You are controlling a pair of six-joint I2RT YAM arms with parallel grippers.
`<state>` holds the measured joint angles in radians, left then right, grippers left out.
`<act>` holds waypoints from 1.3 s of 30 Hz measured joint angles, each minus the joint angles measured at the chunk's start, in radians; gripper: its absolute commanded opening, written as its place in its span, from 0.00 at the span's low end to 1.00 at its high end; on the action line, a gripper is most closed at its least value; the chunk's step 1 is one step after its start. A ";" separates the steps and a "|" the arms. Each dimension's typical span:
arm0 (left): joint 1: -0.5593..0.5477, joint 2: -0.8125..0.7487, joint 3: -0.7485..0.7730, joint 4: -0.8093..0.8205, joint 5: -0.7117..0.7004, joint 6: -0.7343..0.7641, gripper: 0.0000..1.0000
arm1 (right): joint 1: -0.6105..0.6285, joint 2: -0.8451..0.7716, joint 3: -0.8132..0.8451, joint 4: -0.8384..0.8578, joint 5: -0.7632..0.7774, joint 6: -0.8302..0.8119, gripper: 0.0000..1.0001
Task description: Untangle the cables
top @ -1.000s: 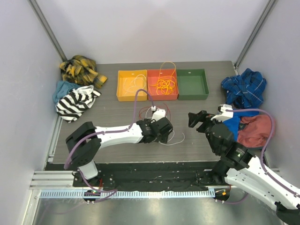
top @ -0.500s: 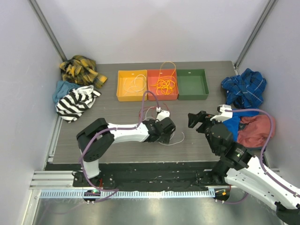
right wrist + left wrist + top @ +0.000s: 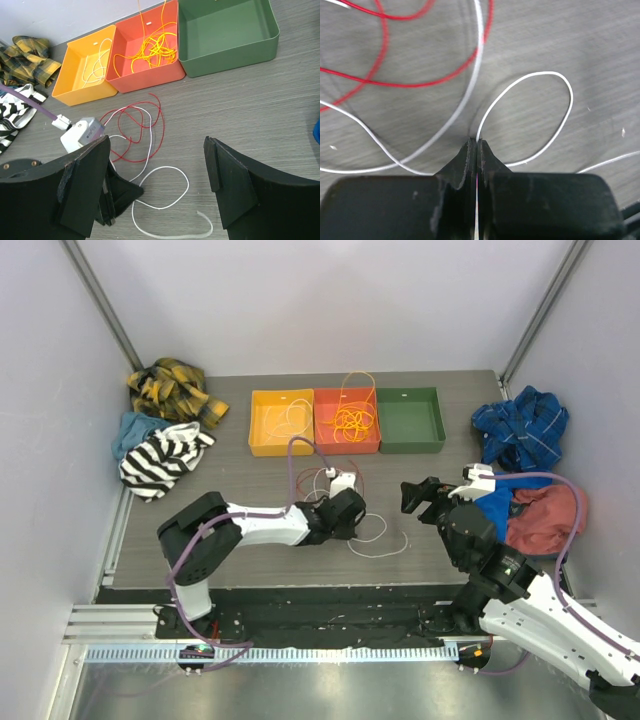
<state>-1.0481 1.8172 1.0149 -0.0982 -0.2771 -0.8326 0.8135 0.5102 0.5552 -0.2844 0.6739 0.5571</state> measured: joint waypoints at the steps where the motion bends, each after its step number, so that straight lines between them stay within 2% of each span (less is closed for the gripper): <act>1: -0.008 -0.002 -0.003 0.005 0.000 0.000 0.00 | 0.000 0.000 0.000 0.000 0.000 0.000 0.84; 6: -0.093 -0.035 -0.012 -0.061 0.002 0.027 0.00 | 0.000 -0.002 0.000 0.000 -0.003 0.000 0.84; 13: -0.246 -0.037 0.095 -0.230 0.002 0.084 0.00 | 0.000 -0.015 -0.004 -0.001 -0.003 0.003 0.84; 19: -0.251 -0.127 0.210 -0.340 -0.085 0.142 0.00 | 0.000 -0.033 -0.004 -0.002 0.001 0.000 0.84; 23: -0.205 -0.235 0.448 -0.438 -0.155 0.235 0.00 | 0.000 -0.032 -0.003 -0.002 0.002 -0.001 0.84; 30: -0.124 -0.290 0.977 -0.451 -0.294 0.439 0.00 | 0.000 -0.012 -0.003 0.000 -0.011 0.005 0.84; 35: -0.130 -0.281 1.178 -0.435 -0.347 0.577 0.00 | 0.000 0.031 -0.004 0.023 -0.029 0.005 0.85; 39: -0.131 -0.227 1.333 -0.438 -0.352 0.642 0.00 | 0.000 0.122 -0.011 0.105 -0.068 0.005 0.91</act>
<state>-1.1790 1.5906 2.3478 -0.5362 -0.6292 -0.1905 0.8135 0.6323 0.5438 -0.1799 0.6064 0.5617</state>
